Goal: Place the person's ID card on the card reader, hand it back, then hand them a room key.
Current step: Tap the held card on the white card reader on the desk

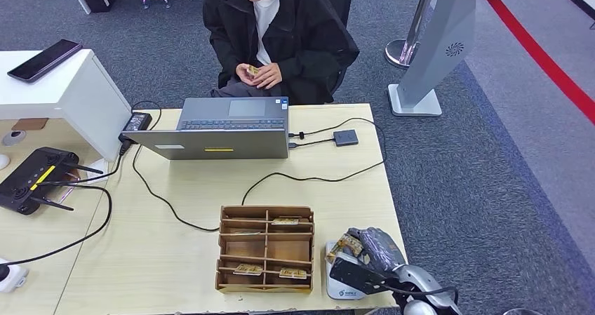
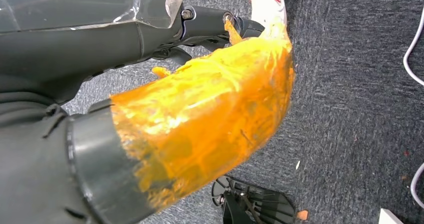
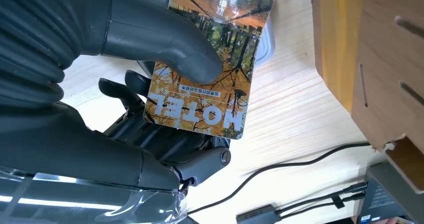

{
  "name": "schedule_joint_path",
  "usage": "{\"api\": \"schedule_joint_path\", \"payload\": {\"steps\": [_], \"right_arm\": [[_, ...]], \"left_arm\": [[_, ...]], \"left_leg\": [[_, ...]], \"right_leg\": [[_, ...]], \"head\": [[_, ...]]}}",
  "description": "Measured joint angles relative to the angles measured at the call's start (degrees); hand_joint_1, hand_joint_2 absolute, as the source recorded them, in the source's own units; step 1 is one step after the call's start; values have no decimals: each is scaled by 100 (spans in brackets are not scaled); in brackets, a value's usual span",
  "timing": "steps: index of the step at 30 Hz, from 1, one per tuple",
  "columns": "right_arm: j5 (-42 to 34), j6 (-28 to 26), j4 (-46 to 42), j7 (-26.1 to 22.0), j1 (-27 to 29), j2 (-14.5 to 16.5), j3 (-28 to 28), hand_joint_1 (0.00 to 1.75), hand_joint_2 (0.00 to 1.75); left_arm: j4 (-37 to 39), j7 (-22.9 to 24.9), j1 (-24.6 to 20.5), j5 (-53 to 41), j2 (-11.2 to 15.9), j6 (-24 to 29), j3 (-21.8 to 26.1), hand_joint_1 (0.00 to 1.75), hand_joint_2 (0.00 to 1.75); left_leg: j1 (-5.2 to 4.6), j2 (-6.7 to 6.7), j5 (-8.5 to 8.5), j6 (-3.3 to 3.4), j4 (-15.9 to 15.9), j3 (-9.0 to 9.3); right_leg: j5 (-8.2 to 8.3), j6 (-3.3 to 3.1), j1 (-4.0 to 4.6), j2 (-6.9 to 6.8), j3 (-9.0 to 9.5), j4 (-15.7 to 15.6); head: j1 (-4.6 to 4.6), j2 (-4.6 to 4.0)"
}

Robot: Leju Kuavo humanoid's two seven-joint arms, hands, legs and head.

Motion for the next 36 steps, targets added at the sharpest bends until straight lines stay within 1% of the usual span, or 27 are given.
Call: {"api": "schedule_joint_path", "payload": {"steps": [15, 27, 36], "right_arm": [[-122, -133, -456, -230, 135, 0, -226, 175, 175], [-104, -409, -1082, -428, 309, 0, -552, 175, 175], [-33, -686, -1548, -708, 352, 0, -674, 175, 175]], "left_arm": [[0, -3, 11, 79, -1, 0, 0, 0, 0], [0, -13, 13, 128, -4, 2, 0, 0, 0], [0, -29, 14, 141, -7, 10, 0, 0, 0]], "left_leg": [[0, 0, 0, 0, 0, -1], [0, 0, 0, 0, 0, -2], [0, 0, 0, 0, 0, -2]], "right_leg": [[0, 0, 0, 0, -2, 0], [0, 0, 0, 0, -2, 0], [0, 0, 0, 0, -2, 0]], "head": [[0, 0], [1, 0], [0, 0]]}}
